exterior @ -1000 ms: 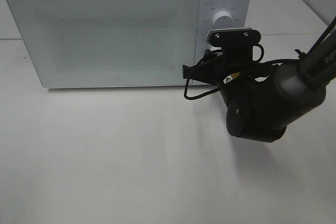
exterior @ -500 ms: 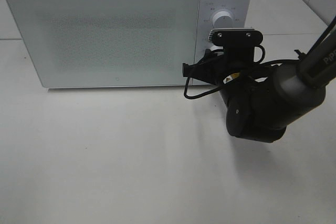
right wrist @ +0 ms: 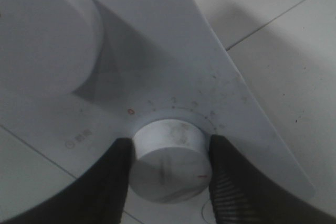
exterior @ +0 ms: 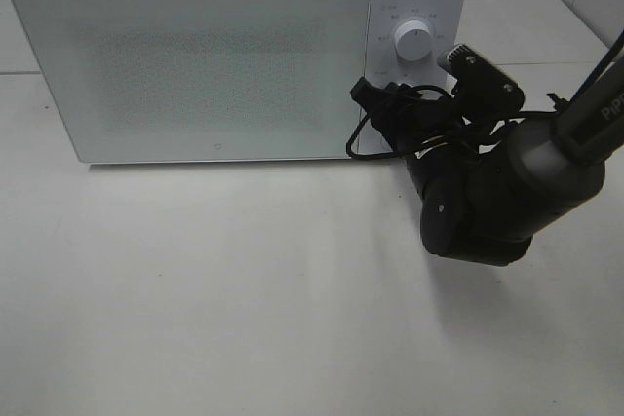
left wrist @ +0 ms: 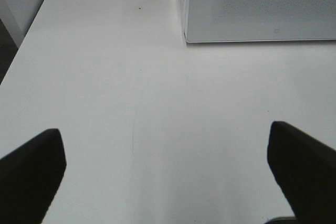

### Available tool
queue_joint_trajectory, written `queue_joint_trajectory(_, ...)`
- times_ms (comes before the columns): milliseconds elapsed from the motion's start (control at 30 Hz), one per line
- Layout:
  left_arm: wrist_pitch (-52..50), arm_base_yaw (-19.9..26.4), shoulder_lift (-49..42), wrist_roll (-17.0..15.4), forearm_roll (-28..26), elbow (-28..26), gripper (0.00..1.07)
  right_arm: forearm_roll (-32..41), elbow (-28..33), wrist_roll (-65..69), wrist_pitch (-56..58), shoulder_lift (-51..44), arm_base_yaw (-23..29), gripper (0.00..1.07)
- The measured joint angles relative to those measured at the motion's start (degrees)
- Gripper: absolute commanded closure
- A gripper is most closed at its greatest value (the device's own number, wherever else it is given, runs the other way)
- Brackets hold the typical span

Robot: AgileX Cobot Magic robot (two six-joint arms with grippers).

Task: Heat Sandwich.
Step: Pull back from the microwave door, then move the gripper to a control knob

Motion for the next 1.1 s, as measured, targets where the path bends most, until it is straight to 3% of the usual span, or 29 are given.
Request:
queue_joint_trajectory(800,0.0,0.0,0.0,0.0,0.0,0.0,0.05,0.74,0.29,55.18,-0.52,0.0,0.06,1.04)
queue_joint_trajectory(1100,0.0,0.0,0.0,0.0,0.0,0.0,0.05,1.2,0.29,63.37,-0.57,0.0,0.17,1.04)
